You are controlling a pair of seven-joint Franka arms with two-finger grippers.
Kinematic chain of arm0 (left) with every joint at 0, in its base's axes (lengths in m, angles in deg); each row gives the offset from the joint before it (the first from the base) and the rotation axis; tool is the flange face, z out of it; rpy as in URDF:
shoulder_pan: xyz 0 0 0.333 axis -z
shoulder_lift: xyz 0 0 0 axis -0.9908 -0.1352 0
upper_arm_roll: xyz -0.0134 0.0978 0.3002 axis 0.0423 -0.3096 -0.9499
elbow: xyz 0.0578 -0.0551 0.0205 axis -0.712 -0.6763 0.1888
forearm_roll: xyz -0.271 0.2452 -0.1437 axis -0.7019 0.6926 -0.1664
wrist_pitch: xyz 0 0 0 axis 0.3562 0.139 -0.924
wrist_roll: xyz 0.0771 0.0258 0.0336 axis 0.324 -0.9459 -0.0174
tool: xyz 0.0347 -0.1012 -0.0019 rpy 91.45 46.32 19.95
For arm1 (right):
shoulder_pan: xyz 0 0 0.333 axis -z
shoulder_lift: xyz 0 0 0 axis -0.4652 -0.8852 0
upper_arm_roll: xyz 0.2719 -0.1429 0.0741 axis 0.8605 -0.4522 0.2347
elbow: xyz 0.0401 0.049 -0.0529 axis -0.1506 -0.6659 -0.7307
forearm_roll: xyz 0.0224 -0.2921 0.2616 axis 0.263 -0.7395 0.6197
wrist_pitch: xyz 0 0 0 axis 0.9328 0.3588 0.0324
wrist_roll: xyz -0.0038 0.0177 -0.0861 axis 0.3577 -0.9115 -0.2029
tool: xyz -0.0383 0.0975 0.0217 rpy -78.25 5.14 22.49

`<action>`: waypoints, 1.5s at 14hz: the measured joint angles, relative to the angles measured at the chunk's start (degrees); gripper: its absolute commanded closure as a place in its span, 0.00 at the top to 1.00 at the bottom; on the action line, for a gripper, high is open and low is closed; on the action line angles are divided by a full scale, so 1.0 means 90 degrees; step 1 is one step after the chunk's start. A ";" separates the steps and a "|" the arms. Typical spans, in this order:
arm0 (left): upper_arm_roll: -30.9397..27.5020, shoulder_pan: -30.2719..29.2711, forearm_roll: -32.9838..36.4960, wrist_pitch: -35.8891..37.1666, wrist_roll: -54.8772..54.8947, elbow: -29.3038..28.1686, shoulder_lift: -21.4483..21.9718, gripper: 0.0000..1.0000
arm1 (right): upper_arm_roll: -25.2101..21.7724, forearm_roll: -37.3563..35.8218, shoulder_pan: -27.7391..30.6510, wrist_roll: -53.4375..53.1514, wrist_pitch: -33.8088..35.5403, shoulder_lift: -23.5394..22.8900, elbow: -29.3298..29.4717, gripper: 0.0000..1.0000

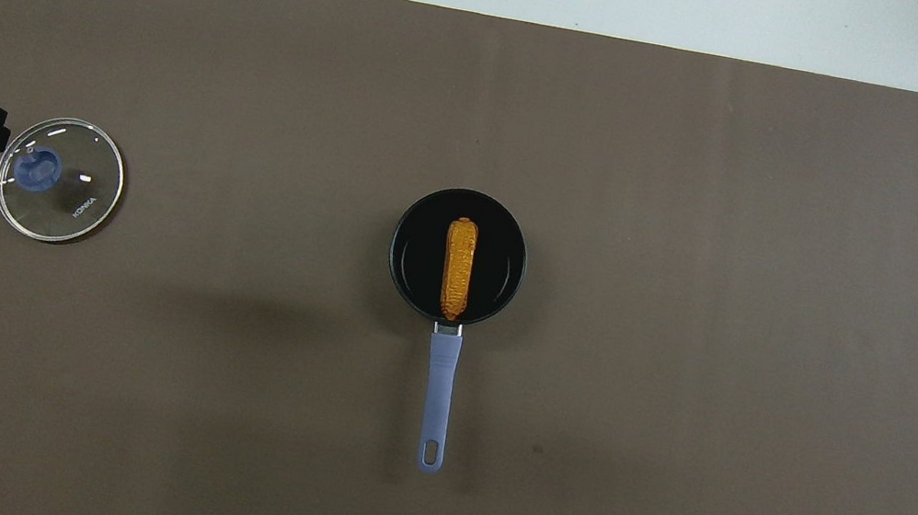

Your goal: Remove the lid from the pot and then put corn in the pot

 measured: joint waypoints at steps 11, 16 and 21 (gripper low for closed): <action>0.0055 0.0023 0.0000 -0.0008 0.0001 0.0000 0.0000 1.00 | 0.0020 0.0006 0.0057 0.0485 0.0203 0.0139 -0.0982 1.00; 0.0107 0.0034 0.0000 0.0312 0.0001 0.0093 0.0029 1.00 | -0.0066 0.0015 0.0080 0.0485 0.0190 0.0200 -0.0749 1.00; 0.0111 0.0036 0.0000 0.0436 0.0002 0.0134 0.0072 1.00 | -0.0114 0.0012 0.0086 0.0551 0.0190 0.0204 -0.0715 1.00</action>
